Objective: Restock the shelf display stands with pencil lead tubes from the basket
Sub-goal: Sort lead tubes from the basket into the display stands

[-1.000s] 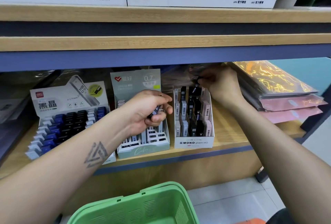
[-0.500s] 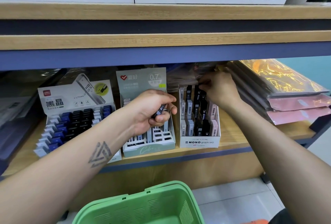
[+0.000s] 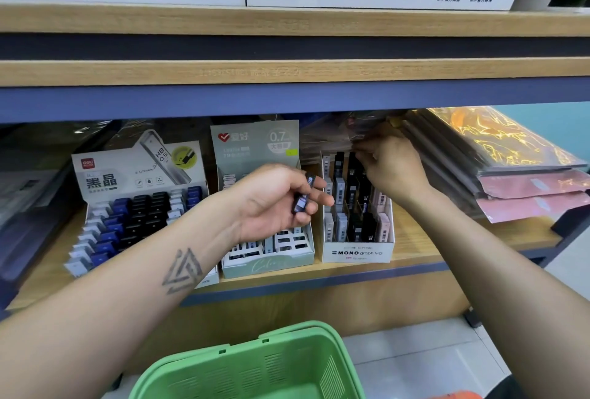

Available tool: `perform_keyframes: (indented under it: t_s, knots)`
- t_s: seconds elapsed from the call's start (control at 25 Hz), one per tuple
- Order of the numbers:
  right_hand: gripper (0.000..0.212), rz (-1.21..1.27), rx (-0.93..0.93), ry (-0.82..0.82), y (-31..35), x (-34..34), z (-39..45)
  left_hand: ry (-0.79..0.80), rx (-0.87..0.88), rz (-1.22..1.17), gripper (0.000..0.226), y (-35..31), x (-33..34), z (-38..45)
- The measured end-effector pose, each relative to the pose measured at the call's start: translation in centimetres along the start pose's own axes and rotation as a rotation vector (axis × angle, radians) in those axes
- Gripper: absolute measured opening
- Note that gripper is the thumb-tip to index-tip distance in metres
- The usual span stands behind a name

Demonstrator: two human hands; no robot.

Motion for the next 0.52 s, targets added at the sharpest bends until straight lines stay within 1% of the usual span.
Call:
perform_keyframes:
  t_s: [0.04,0.08,0.12,0.16,0.2,0.24,0.28,0.32,0.36,0.44,0.52]
  knots:
    - [0.022,0.029,0.015,-0.016,0.2,-0.4,-0.1,0.019,0.001,-0.02,0.035,-0.1,0.0,-0.1]
    - [0.02,0.127,0.036,-0.023,0.5,-0.9,-0.3,0.04,0.003,-0.037,0.034,-0.2,0.0,-0.3]
    - [0.017,0.304,0.067,-0.001,1.0,-1.3,-0.6,0.063,0.001,-0.053,0.035,-0.2,0.0,-0.4]
    - [0.013,0.537,0.102,0.062,1.6,-1.7,-0.9,0.084,-0.006,-0.067,0.035,-0.3,0.0,-0.6]
    - [0.011,0.771,0.126,0.169,2.6,-2.0,-1.4,0.1,-0.013,-0.075,0.034,-0.2,0.0,-0.7]
    - [0.01,0.938,0.122,0.278,3.6,-2.3,-1.8,0.113,-0.018,-0.073,0.032,-0.2,0.0,-0.9]
    - [0.012,1.014,0.096,0.367,4.4,-2.3,-2.2,0.123,-0.016,-0.062,0.03,-0.2,0.1,-1.1]
    - [0.013,1.03,0.056,0.43,5.1,-2.4,-2.4,0.126,-0.011,-0.045,0.03,-0.2,0.1,-1.3]
    - [0.012,1.016,0.021,0.459,5.6,-2.4,-2.5,0.124,-0.002,-0.029,0.031,-0.2,0.0,-1.4]
    - [0.008,1.028,0.014,0.433,5.9,-2.4,-2.2,0.112,0.011,-0.021,0.032,-0.4,-0.2,-1.7]
    - [0.011,1.119,0.099,0.388,5.2,-2.6,-1.9,0.06,0.035,-0.044,0.029,-0.7,-0.5,-1.8]
Point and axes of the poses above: each hand's wrist, its own z-axis towards the middle knuckle, its own x-axis out of the palm, y = z × x, the point moved 3 cm from there along z, towards the middle knuckle, and after that the axes turned 6 degrees about -z, right-handed, at the moved point
